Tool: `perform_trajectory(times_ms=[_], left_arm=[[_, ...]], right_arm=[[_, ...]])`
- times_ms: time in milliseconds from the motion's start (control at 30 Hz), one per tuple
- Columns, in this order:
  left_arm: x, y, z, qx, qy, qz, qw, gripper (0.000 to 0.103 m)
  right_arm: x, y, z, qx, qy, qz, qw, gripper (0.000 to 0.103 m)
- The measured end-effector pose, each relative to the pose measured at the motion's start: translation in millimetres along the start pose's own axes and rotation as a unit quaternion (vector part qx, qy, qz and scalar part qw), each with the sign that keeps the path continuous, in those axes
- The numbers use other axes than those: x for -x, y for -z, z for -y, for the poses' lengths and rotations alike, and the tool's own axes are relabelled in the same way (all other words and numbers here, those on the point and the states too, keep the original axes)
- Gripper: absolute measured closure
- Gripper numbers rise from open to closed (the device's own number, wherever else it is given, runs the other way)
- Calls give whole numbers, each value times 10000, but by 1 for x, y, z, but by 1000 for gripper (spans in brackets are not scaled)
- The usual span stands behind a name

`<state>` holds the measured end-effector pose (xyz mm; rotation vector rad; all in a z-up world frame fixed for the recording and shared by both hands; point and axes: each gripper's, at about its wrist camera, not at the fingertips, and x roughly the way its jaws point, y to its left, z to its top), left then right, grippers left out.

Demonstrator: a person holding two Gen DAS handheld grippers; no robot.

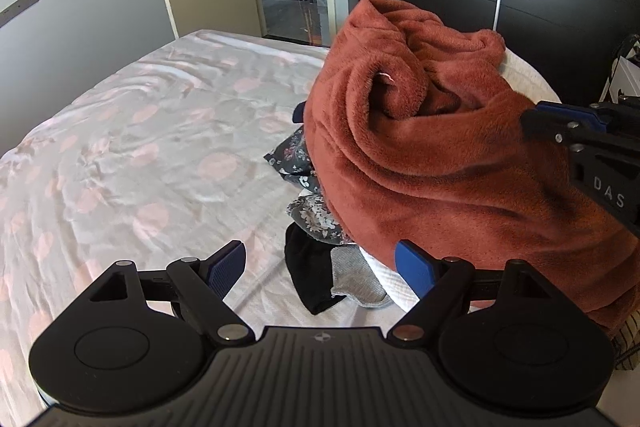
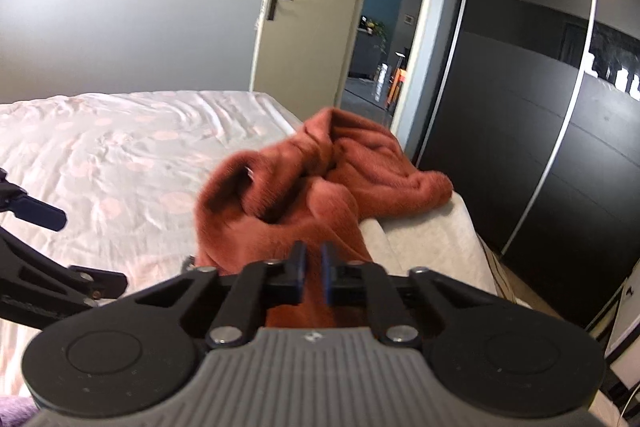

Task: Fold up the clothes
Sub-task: 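Close both grippers on the rust-orange fleece garment and lift it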

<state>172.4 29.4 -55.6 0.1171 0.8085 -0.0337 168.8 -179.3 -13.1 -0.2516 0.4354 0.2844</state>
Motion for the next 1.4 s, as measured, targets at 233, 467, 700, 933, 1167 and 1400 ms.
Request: perform_trajectory(times_ms=[233,467,700,933,1167,1400], left_arm=[[19,-4,-15,240,-86,77,9996,21],[17,-26,-25,335,90,174,9992,22],[-23,-56,-17,342,474,121,9982,22],[-73,-78,-18,617,654,-60,9959,22],[-82,-88,-27,846,891,85,9924,77],[-62,-105,-42,1055,983,437,9886,94]], right_arm=[[17,-13,-25,103,-418,183,9989,88],[23,-15,-14,168,-561,286,9979,19],[-4,-26,21,48,-393,113,9992,32],[-50,-26,33,-169,-529,-253,9981,54],[-74,-26,36,-368,-462,-354,9976,91],[-50,-59,30,-201,-492,126,9985,94]])
